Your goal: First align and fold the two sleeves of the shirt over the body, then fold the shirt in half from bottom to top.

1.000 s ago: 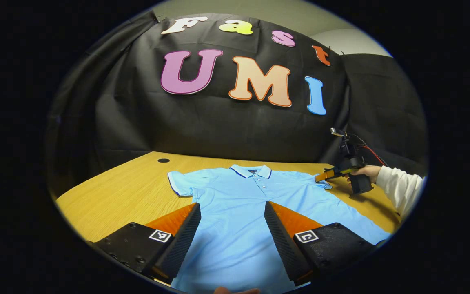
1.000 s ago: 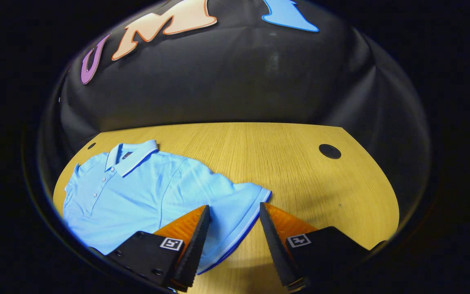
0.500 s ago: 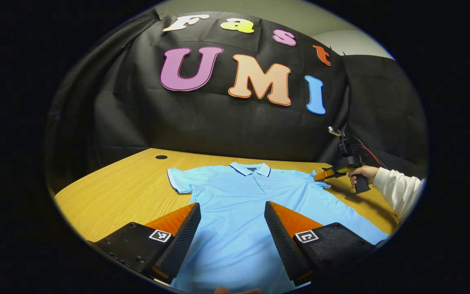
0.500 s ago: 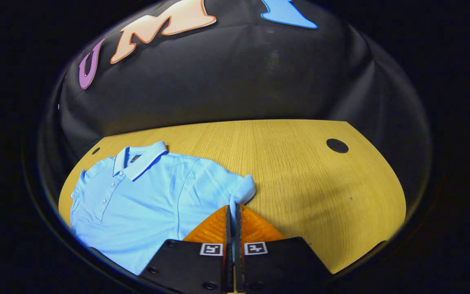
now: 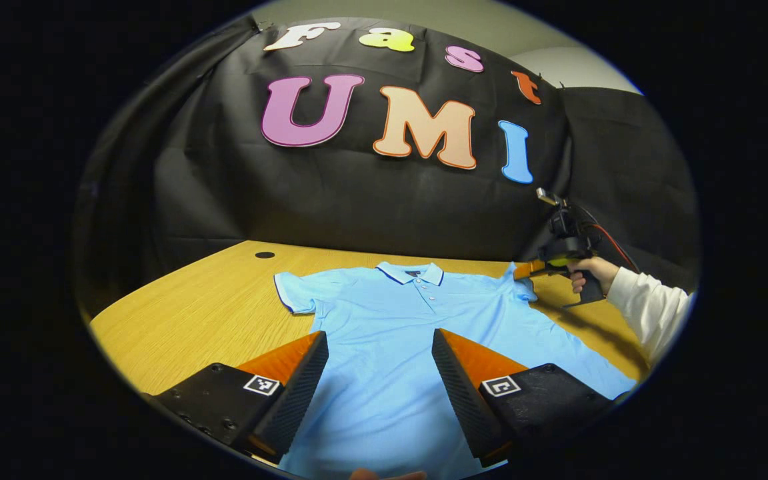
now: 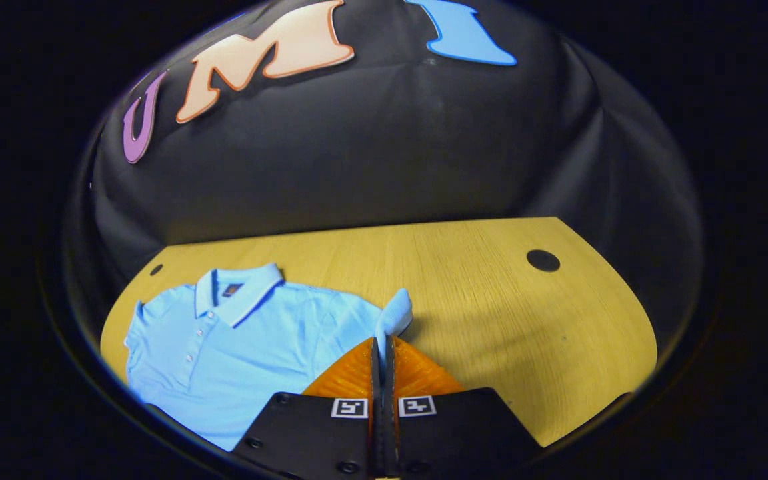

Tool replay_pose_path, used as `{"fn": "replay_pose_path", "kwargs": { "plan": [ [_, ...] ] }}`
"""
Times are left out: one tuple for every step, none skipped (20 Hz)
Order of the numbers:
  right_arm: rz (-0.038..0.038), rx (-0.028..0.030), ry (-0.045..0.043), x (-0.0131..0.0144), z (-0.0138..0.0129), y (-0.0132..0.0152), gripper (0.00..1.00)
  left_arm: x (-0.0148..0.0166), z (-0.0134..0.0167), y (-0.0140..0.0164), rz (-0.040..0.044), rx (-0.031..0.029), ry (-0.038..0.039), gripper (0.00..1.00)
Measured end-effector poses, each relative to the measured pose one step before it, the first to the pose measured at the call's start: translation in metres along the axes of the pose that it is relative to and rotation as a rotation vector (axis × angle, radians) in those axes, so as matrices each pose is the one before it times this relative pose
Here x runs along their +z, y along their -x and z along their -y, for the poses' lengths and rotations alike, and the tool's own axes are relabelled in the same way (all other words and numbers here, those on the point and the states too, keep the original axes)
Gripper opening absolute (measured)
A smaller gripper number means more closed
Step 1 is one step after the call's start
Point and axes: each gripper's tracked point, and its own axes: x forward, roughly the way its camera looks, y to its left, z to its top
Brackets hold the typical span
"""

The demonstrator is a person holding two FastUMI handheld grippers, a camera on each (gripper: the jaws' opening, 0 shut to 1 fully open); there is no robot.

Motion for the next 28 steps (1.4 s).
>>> {"fn": "replay_pose_path", "kwargs": {
  "plan": [
    [0.01691, 0.02717, 0.00252, 0.00691, -0.01541, 0.00574, 0.03, 0.00143, -0.00019, 0.00036, 0.00073, 0.00027, 0.00058, 0.94],
    [0.01298, 0.02804, 0.00923, 0.00628, -0.01717, 0.00424, 0.03, -0.00101, -0.00103, -0.00011, 0.00002, 0.00039, 0.00037, 0.94],
    [0.0116, 0.02812, 0.01091, 0.00337, -0.01759, 0.00455, 0.02, 0.00029, -0.00016, 0.00014, -0.00126, 0.00182, 0.00007, 0.94],
    [0.00625, 0.02999, 0.00907, 0.0016, -0.0197, 0.00266, 0.02, -0.00082, -0.0002, 0.00124, -0.0007, 0.00102, -0.00075, 0.94],
    [-0.00068, 0.02096, 0.01011, -0.00217, -0.01942, 0.00057, 0.02, 0.00039, -0.00055, 0.00016, 0.00115, 0.00057, -0.00056, 0.94],
    [-0.00537, 0.0205, 0.02007, -0.00211, -0.01912, 0.00086, 0.02, 0.00105, -0.00013, -0.00131, 0.00077, 0.00129, -0.00082, 0.94],
    [-0.00427, 0.01713, 0.02695, -0.00395, -0.01883, -0.00028, 0.02, 0.00005, -0.00088, 0.00001, 0.00009, 0.00316, -0.00117, 0.94],
    [-0.00146, 0.02074, 0.02699, -0.00368, -0.0188, -0.00154, 0.02, 0.00003, -0.00131, 0.00104, -0.0017, 0.00523, -0.00183, 0.94],
    [-0.00974, 0.02888, 0.02086, -0.00495, -0.0212, -0.00312, 0.02, 0.00064, -0.00128, 0.0006, 0.00064, 0.00416, -0.00256, 0.94],
    [-0.0128, 0.03705, 0.00416, -0.00563, -0.02071, -0.00126, 0.02, 0.00185, 0.00024, 0.001, 0.00646, -0.00039, 0.00106, 0.94],
    [-0.01325, 0.03242, -0.0021, -0.00588, -0.01959, -0.00264, 0.02, 0.00094, 0.00098, 0.00088, 0.00371, -0.00459, 0.00297, 0.94],
    [-0.01572, 0.02306, 0.00584, -0.00713, -0.01499, -0.00376, 0.02, 0.00012, -0.00043, -0.00003, 0.00011, -0.00271, 0.00141, 0.94],
    [-0.01223, 0.01949, 0.01423, -0.00683, -0.01141, -0.00415, 0.02, -0.00064, -0.00072, -0.00019, -0.00359, 0.00008, 0.00082, 0.94],
    [-0.00891, 0.0124, 0.01887, -0.00642, -0.009, -0.00402, 0.02, 0.00057, 0.00085, -0.00033, -0.00049, -0.00082, 0.00127, 0.94],
    [-0.00656, 0.00964, 0.01662, -0.00608, -0.00873, -0.00407, 0.02, 0.00127, -0.00021, 0.00028, 0.00068, 0.00033, 0.00205, 0.94],
    [-0.00609, 0.00402, 0.00692, -0.0051, -0.00543, -0.00487, 0.02, -0.00035, 0.00046, -0.00008, -0.00057, 0.00116, 0.00143, 0.94],
    [-0.00211, 0.00981, -0.00113, -0.00319, -0.00542, -0.00124, 0.02, 0.00058, -0.00003, 0.00036, 0.0014, 0.00144, -0.0003, 0.94],
    [-0.00439, 0.00882, -0.00435, -0.00249, -0.00353, -0.00006, 0.02, -0.0007, -0.00005, -0.00021, 0.00097, 0.00315, -0.0011, 0.94],
    [-0.00483, 0.01271, -0.00546, -0.00162, -0.00448, 0.00218, 0.03, 0.00116, 0.00024, 0.00036, 0.00162, 0.00194, -0.00136, 0.94],
    [-0.00347, 0.01584, -0.00465, -0.00028, -0.00423, 0.00095, 0.04, -0.0007, 0.00019, -0.00065, 0.00266, -0.00104, 0.00031, 0.94],
    [-0.00294, 0.01841, -0.0011, -0.00161, -0.00576, 0.00059, 0.07, 0.00058, -0.00033, 0.0004, 0.00011, 0.00082, 0.00088, 0.94],
    [-0.00086, 0.01103, 0.00423, 0.00012, -0.00432, 0.00071, 0.1, -0.00045, -0.00041, -0.00049, 0.00035, 0.00029, 0.00118, 0.94],
    [-0.00461, 0.00477, 0.00782, -0.00289, -0.00108, 0.002, 0.15, -0.00024, -0.00008, -0.00015, -0.00334, 0.0016, 0.00048, 0.94],
    [-0.00637, 0.01347, 0.00509, -0.00256, -0.00282, 0.0022, 0.17, -0.00046, -0.00067, 0.00036, -0.00578, 0.00593, 0.00017, 0.94],
    [-0.01155, 0.02597, 0.00115, -0.00489, -0.00691, 0.00063, 0.17, 0.00075, -0.00001, 0.00021, -0.00345, 0.00579, 0.00025, 0.94],
    [-0.01625, 0.02317, 0.00019, -0.00515, -0.00701, 0.00345, 0.27, 0.00046, 0.00043, -0.00033, 0.0025, 0.00119, 0.00202, 0.94],
    [-0.01325, 0.02817, 0.00494, -0.00569, -0.00783, 0.0019, 0.48, 0.00144, -0.00058, 0.00072, 0.00228, 0.00105, 0.00077, 0.94],
    [-0.00562, 0.00643, 0.01898, -0.00295, -0.00277, 0.0028, 0.69, -0.00053, -0.00101, -0.00049, 0.00213, 0.00343, -0.00204, 0.94]
  ]
}}
